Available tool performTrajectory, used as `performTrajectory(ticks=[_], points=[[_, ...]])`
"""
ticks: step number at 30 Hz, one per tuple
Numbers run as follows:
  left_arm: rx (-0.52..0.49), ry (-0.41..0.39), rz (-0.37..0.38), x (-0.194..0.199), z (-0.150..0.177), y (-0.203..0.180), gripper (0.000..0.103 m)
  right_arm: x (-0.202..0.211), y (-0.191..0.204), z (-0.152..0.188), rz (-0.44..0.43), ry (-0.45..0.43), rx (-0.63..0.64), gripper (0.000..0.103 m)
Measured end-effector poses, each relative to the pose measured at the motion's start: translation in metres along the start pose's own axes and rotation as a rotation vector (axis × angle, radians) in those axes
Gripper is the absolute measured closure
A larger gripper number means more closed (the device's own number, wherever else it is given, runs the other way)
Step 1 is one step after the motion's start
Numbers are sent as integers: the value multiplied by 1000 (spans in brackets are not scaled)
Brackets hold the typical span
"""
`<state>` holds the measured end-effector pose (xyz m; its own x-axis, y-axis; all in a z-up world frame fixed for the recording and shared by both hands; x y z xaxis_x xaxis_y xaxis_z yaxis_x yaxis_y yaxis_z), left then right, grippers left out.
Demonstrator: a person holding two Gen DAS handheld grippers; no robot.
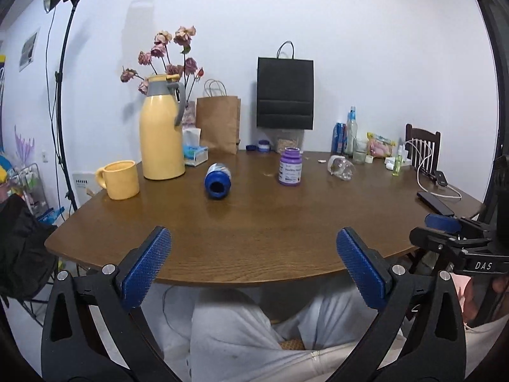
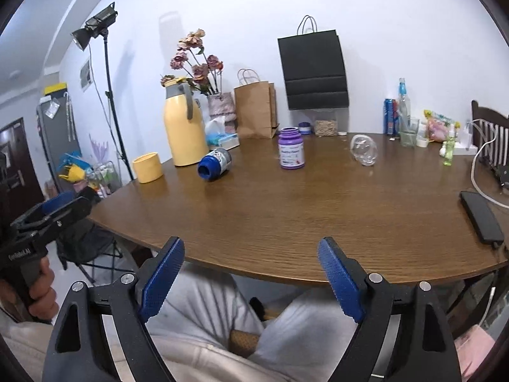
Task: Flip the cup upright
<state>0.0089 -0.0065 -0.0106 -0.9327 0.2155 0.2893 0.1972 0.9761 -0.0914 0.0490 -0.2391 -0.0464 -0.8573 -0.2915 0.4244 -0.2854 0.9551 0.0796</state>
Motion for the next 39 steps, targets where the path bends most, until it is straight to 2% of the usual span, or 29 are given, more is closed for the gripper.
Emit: performTrajectory(ticks=[13,23,39], points=[[17,-6,-4,1,1,1,0,0,0,0,19,-6,1,13],[57,17,-3,0,5,2,0,1,1,-1,25,-11,12,13],[59,20,1,-2,5,-1,0,1,3,-1,30,-10,24,13]])
Point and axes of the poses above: each gripper's, at about its wrist camera, not at the fingertips, and x roughly against the way its jaws point, y to its left, z to its underside, the point moved 2 cm from there along -x, roughly the way its jaws point, and after that the axes turned 9 degrees about z, right-handed, at the moved point
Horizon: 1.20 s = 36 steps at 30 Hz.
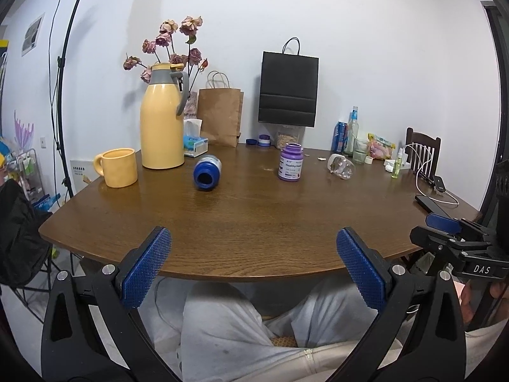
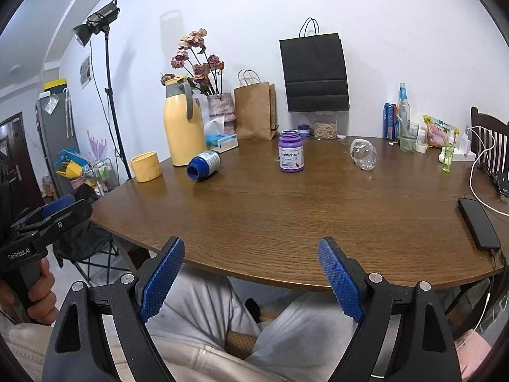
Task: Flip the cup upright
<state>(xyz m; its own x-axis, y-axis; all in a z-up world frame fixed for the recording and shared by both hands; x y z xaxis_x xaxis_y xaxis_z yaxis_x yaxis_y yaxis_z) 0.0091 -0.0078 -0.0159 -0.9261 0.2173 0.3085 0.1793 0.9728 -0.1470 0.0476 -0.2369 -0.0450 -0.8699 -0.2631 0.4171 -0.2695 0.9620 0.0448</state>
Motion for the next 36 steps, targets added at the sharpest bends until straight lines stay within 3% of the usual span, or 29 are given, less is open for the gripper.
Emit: performTrajectory(ticks=[36], points=[[12,6,-2,-2,0,-3,0,2,-5,-1,22,8,8,13]])
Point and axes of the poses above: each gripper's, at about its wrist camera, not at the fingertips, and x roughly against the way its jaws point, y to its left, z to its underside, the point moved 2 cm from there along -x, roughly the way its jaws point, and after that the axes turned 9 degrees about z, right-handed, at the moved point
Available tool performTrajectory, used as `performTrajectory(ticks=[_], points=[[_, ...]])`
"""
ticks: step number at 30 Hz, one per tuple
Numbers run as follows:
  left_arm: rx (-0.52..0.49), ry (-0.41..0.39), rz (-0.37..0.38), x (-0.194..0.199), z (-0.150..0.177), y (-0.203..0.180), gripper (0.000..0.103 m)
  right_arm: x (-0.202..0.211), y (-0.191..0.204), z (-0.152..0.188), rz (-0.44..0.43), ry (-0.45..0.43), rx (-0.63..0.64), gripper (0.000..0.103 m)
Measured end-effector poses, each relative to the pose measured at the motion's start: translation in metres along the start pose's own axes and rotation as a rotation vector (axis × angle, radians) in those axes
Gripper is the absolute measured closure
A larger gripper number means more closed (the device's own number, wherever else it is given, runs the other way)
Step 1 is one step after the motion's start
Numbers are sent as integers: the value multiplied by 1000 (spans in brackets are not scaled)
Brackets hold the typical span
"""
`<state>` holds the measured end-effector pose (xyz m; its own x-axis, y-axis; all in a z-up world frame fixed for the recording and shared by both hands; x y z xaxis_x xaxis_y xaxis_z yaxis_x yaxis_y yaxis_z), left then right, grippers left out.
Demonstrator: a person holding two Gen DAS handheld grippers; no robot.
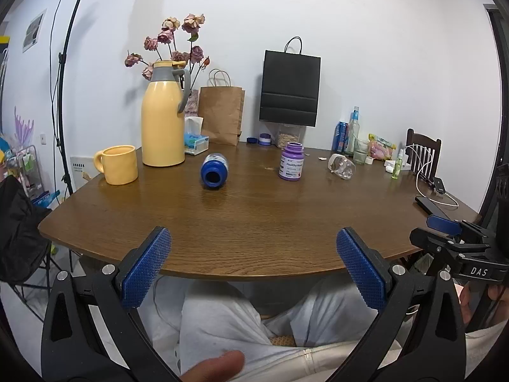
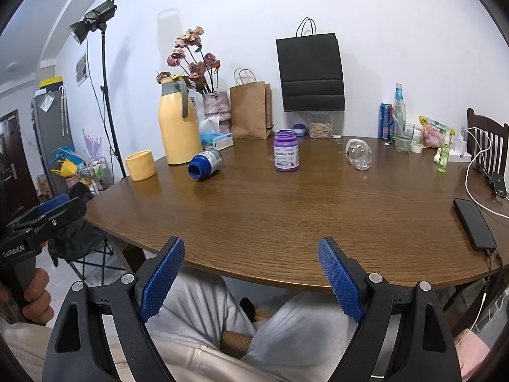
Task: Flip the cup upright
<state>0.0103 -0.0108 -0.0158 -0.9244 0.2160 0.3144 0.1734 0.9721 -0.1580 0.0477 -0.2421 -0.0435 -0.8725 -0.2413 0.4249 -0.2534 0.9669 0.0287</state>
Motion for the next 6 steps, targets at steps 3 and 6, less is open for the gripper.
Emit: performTrajectory(ticks=[3,6], points=[[-7,3,0,-1,0,-3,0,0,0,0,1,-1,0,13],[-5,0,-5,0,0,-4,0,-2,0,0,2,-2,-2,13]])
Point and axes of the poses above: each gripper's, at about its wrist camera, not at the fingertips, and x roughly against the way its jaws point, y to its left, z to its underside, the point moved 2 cm from there along -x, roughly the way its jaws point, and after that the axes turned 9 degrees about z, right-handed, at the moved point
